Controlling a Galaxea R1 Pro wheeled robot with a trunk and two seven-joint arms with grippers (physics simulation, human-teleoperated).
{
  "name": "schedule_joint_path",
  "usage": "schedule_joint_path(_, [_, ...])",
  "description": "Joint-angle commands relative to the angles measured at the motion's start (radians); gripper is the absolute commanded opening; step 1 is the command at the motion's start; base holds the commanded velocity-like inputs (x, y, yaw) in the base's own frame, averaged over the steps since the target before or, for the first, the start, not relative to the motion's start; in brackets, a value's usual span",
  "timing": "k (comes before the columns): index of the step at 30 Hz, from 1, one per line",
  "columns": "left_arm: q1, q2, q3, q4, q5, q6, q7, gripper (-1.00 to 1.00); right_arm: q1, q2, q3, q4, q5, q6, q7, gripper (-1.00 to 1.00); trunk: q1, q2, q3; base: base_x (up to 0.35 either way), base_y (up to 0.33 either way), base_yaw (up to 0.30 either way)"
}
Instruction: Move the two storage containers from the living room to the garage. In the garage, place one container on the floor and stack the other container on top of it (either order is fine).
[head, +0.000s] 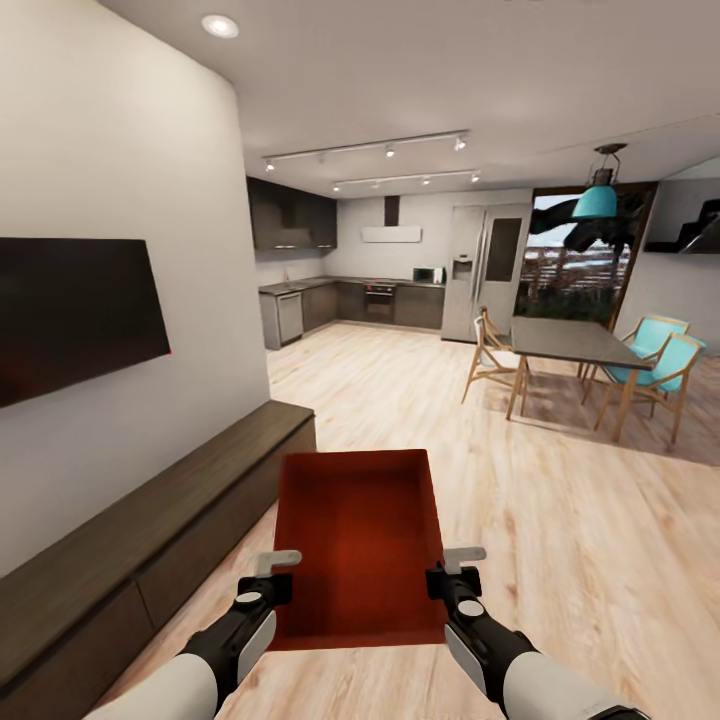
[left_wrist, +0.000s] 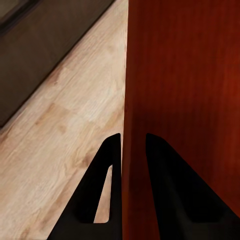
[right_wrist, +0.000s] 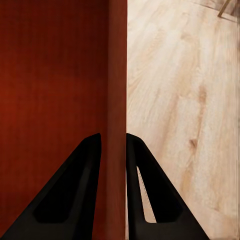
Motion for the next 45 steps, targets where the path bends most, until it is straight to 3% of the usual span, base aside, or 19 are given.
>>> schedule_joint_path(1, [0.0, -0.001, 0.018, -0.005, -0.011, 0.006, 0.018, -1.0, -0.002, 0.008, -0.042, 0.002, -0.057, -0.007, -0.039, -1.0, 0.0, -0.001, -0.001, 0.0, 0.0, -0.249])
schedule_joint_path(45, [0.0, -0.001, 0.019, -0.004, -0.011, 0.006, 0.018, -1.0, -0.002, 0.008, -0.043, 0.002, -0.058, -0.007, -0.038, -1.0, 0.0, -0.001, 0.011, 0.0, 0.0, -0.249])
